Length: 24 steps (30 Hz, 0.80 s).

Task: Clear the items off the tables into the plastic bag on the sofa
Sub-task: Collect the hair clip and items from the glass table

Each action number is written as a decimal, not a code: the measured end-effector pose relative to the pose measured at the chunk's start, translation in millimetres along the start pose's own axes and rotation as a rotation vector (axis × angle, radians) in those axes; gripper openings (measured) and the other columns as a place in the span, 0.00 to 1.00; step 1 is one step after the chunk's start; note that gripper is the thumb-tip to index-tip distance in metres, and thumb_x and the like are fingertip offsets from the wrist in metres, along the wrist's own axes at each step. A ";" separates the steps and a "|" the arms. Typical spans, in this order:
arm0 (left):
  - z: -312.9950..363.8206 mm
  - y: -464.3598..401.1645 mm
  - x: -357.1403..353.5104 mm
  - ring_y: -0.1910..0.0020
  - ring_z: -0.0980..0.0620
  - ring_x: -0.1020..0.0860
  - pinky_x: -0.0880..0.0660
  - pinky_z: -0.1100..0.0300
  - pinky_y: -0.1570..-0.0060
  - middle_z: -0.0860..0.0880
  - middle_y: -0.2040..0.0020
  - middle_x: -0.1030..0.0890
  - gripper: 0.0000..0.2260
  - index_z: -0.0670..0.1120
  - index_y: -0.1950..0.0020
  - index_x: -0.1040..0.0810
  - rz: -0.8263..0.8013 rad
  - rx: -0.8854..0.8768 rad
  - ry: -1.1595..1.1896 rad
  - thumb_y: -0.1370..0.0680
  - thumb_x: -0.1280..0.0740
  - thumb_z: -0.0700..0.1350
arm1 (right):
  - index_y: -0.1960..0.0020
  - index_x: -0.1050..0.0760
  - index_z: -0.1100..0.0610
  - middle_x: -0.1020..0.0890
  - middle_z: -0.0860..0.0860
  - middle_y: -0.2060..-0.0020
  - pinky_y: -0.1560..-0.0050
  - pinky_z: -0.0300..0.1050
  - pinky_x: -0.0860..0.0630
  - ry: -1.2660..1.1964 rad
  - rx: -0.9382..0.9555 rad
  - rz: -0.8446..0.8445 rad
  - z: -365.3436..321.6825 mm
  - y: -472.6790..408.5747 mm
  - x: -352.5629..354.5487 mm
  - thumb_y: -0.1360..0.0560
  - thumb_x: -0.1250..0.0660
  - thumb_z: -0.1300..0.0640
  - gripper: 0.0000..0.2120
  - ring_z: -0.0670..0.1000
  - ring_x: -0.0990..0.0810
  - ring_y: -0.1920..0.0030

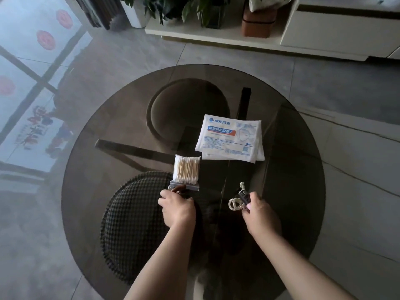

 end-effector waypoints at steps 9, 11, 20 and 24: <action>-19.8 9.6 -3.9 0.50 0.42 0.20 0.23 0.51 0.54 0.42 0.46 0.22 0.21 0.42 0.43 0.36 -0.064 0.046 0.034 0.29 0.30 0.45 | 0.60 0.34 0.54 0.26 0.50 0.60 0.62 0.43 0.32 -0.175 -0.038 -0.044 14.4 10.8 18.9 0.25 0.36 0.56 0.07 0.53 0.26 0.58; -23.0 20.9 -6.4 0.52 0.44 0.20 0.23 0.53 0.56 0.43 0.46 0.23 0.21 0.42 0.41 0.34 -0.124 0.035 0.031 0.30 0.30 0.45 | 0.61 0.36 0.54 0.28 0.48 0.63 0.67 0.41 0.36 -0.229 -0.057 -0.075 16.8 18.4 24.7 0.25 0.37 0.56 0.09 0.52 0.28 0.59; 7.6 131.7 10.4 0.61 0.53 0.22 0.23 0.58 0.61 0.49 0.55 0.22 0.18 0.46 0.44 0.30 -0.329 -0.156 0.079 0.31 0.30 0.43 | 0.43 0.33 0.60 0.23 0.52 0.53 0.73 0.38 0.24 -0.571 -0.115 -0.125 28.5 88.8 73.8 0.23 0.38 0.63 0.10 0.47 0.19 0.66; 23.6 194.2 34.7 0.56 0.49 0.20 0.21 0.56 0.56 0.49 0.54 0.22 0.17 0.47 0.47 0.30 -0.408 -0.226 0.059 0.33 0.31 0.44 | 0.47 0.33 0.61 0.22 0.56 0.53 0.76 0.38 0.26 -0.606 -0.140 -0.084 41.8 134.1 108.9 0.24 0.37 0.63 0.07 0.47 0.21 0.69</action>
Point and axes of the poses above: each hand's wrist, its own y-axis away from the middle knuckle, its own x-axis out of the back of the hand, z = x × y, the point moved 8 cm from there along -y, towards the middle knuckle
